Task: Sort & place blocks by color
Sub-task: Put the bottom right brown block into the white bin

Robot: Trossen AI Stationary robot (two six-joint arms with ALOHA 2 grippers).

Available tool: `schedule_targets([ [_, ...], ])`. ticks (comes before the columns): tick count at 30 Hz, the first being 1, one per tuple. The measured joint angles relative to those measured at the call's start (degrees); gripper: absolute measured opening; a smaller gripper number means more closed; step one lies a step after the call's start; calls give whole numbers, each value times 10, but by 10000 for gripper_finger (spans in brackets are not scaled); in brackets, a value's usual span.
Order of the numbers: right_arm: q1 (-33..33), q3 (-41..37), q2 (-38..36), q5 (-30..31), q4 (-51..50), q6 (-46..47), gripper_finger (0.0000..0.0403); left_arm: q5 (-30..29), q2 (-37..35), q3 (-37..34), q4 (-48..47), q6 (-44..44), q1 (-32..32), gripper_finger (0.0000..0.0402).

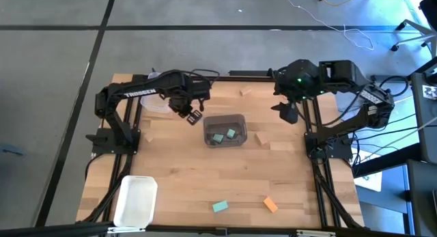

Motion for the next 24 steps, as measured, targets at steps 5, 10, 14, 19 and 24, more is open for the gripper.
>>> schedule_targets([
  [5, -11, -22, 0, 0, 6, -11, 281, 4, 1, -2, -1, 9, -12, 55],
  [10, -37, -39, 0, 1, 13, -15, 281, -13, 1, -2, 0, -2, -10, 55],
  [14, -75, -70, -1, 18, 25, -15, 281, -29, -5, -2, 0, -6, 7, 55],
  [19, -123, -123, -1, 45, 23, -16, 281, -26, -15, -1, 1, -3, 30, 55],
  [24, -157, -183, -1, 24, 24, 2, 281, -37, -24, -2, 1, -1, 52, 55],
])
